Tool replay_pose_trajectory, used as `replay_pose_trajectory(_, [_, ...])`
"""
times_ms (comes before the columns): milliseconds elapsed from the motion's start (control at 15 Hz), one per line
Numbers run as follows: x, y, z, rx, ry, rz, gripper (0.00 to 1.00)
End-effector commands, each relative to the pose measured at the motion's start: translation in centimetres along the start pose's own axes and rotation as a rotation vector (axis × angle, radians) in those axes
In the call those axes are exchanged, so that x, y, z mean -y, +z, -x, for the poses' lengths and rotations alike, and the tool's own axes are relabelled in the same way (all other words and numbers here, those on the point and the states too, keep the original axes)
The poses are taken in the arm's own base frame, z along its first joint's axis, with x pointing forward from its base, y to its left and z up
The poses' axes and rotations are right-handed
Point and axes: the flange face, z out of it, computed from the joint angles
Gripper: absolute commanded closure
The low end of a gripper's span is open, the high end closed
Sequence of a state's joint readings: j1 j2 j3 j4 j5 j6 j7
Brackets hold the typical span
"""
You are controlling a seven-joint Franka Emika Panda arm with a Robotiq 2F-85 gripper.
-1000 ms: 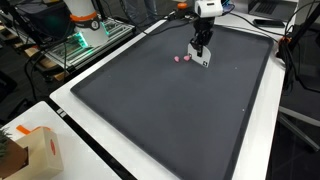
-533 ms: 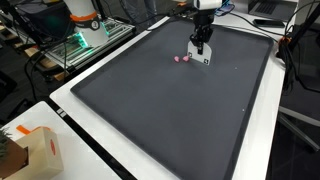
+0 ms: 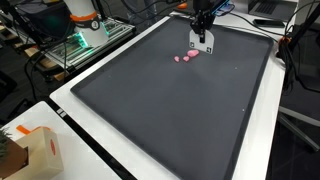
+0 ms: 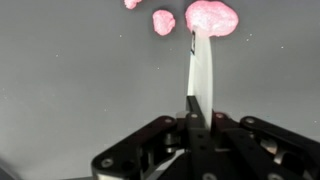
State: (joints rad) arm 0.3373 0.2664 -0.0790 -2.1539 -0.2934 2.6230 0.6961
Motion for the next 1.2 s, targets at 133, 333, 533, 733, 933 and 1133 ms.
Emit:
replay_pose_trajectory(133, [1.6, -3.9, 1.5, -0.016, -0.006, -0.020, 0.99])
replay_pose_trajectory(333, [3.2, -5.5, 1.7, -0.011, -0.015, -0.003, 0.99])
replay_pose_trajectory(533, [4.9, -6.9, 1.6, 0.017, -0.029, 0.034, 0.99])
replay_pose_trajectory(733, [7.1, -7.9, 1.1, 0.044, -0.050, 0.083, 0.99])
replay_pose_trajectory(933, [9.1, -8.6, 0.6, 0.069, -0.069, 0.144, 0.99])
replay_pose_trajectory(1133, [10.8, -8.0, 0.2, 0.112, -0.088, 0.207, 0.99])
